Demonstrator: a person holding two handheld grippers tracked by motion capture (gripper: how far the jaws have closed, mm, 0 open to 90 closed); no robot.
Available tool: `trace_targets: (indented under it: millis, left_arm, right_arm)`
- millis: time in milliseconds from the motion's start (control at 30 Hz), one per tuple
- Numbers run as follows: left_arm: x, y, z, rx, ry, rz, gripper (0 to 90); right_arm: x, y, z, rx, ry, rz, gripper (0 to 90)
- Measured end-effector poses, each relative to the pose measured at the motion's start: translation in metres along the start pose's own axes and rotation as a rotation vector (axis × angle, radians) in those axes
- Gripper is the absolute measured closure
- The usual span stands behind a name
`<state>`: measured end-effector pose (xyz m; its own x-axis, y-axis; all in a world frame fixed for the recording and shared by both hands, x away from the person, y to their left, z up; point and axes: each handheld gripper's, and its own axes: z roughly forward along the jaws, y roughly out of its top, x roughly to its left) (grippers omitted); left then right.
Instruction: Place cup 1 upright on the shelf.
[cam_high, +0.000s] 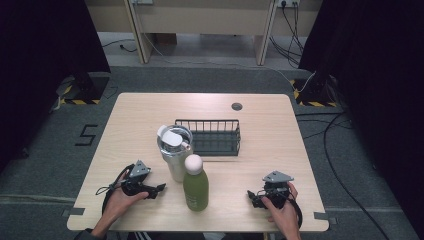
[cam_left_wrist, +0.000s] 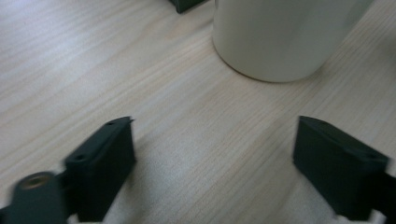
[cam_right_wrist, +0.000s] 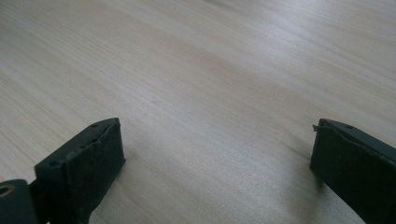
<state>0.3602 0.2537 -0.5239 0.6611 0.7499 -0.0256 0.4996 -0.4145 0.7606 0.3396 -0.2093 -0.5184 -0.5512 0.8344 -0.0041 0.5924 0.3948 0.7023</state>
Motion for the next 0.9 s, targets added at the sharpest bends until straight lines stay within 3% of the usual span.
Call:
trace_targets:
  millis: [100,333,567,900]
  left_arm:
    - [0.001,0.0,-0.002,-0.035,0.017,0.008,15.5]
    - [0.004,-0.002,-0.006,-0.084,0.01,-0.024,14.8]
    - [0.0,0.0,-0.008,-0.123,-0.001,-0.004,14.8]
    - [-0.006,0.007,-0.012,-0.228,-0.029,0.009,14.9]
  right_arm:
    - [0.0,0.0,0.0,0.001,0.0,0.005,3.0]
    - [0.0,0.0,0.0,0.001,-0.002,0.0,2.8]
    - [0.0,0.0,0.0,0.002,-0.004,-0.003,2.1]
    - [0.0,0.0,0.001,0.005,-0.006,0.002,1.0]
